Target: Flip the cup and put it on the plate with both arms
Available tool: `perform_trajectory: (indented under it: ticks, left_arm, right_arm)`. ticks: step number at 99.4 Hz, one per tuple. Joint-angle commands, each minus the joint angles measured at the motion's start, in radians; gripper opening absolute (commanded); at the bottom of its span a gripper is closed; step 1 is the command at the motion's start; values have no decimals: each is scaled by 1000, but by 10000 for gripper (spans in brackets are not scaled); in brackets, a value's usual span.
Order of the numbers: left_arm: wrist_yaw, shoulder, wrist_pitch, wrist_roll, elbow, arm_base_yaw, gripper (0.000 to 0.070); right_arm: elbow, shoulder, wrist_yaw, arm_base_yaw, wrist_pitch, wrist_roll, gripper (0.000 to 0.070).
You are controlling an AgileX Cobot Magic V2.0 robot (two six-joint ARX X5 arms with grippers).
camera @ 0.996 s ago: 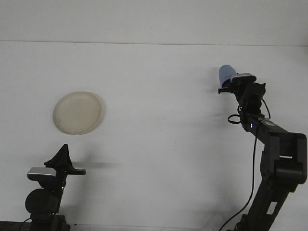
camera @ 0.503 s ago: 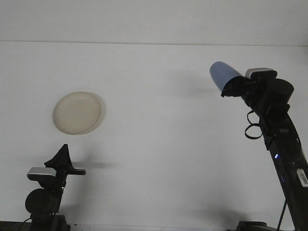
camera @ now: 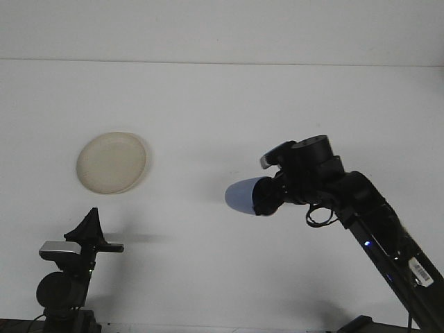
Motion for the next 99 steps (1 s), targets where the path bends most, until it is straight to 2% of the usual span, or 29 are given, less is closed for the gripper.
perform_trajectory:
  ticks: [1,14,32,50,65,88,93,99]
  left_arm:
    - [-2,0,10,-9,-20,-2,14]
    - [-2,-1,10,-10,-20,-2,15]
    - [-2,0,10,-10,-20,-2,15]
    - [-2,0,10,-10,-20,-2,15]
    - [-2,0,10,-17,-20,-2,15]
    - [-2,0,10,-21,-20,-2,15]
    - [-2,-1,10,-21,-20,-2,14]
    - [-2,0,11,-21,-20,-2,15]
  right_arm:
    - [58,58,57,65,-78,-51,0]
    - [149,170,185,181,-207,-73,0]
    - [201,303,288,287,-253,-91,0]
    - [204,404,300,341,-265,-91,0]
    - [204,456,340,371,-257,-89,0]
    - [204,485,340,389,-249,-91,0]
    - [204,485,339,391,-249,-91,41]
    - [204,485,340,391,-253,-91,181]
